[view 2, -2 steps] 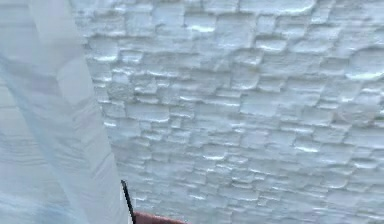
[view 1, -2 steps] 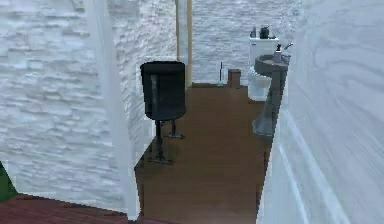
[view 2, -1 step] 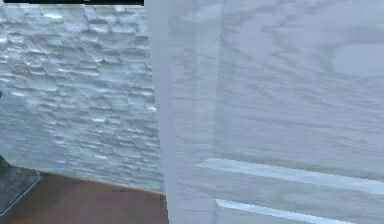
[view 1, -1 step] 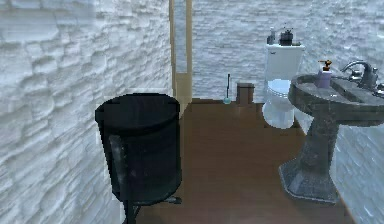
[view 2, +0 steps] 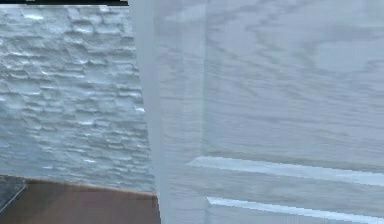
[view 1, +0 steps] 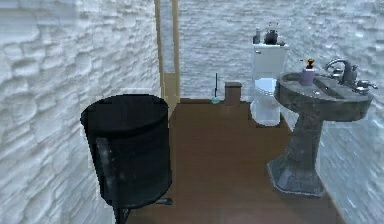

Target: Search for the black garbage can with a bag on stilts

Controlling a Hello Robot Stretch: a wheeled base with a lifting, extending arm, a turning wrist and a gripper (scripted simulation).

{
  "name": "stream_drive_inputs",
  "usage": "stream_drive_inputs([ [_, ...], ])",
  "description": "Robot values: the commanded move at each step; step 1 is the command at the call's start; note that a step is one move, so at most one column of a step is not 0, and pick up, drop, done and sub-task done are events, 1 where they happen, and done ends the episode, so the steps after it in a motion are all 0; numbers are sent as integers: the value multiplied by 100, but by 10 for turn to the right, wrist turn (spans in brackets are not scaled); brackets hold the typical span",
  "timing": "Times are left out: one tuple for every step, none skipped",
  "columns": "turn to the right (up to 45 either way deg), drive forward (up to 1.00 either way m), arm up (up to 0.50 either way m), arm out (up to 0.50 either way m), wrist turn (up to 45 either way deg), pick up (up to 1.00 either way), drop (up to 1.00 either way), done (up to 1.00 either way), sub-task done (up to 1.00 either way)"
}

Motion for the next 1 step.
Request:
stream_drive_inputs([
  [0, 5, 0, 0, 0, 0, 0, 0, 0],
])
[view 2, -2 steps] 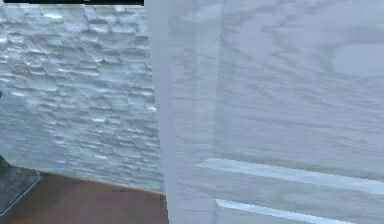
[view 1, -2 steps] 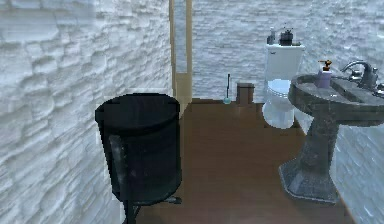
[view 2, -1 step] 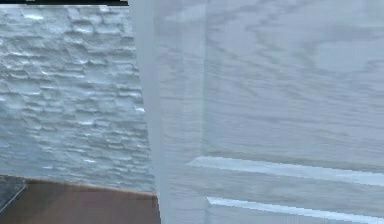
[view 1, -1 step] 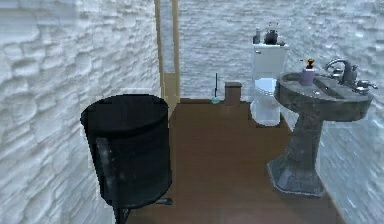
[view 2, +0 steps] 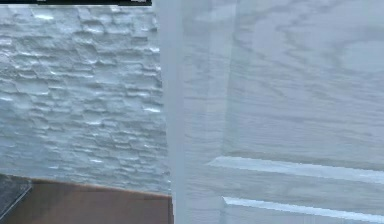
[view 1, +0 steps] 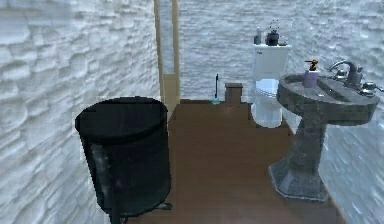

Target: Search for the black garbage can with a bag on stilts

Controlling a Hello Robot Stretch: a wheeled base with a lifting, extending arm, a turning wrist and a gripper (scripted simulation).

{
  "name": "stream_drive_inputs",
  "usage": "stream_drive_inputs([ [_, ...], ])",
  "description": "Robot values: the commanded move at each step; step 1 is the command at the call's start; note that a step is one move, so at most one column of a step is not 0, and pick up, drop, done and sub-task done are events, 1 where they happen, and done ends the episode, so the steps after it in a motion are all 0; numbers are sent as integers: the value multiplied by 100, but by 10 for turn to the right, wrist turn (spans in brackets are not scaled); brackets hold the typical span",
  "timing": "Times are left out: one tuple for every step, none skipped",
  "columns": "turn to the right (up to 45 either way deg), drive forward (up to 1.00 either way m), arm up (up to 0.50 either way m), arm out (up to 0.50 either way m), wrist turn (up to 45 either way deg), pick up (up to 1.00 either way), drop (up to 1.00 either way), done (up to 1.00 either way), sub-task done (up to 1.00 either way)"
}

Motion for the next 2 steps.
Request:
stream_drive_inputs([
  [-180, 0, 0, 0, 0, 0, 0, 0, 0],
  [0, 0, 0, 0, 0, 0, 0, 100, 0],
])
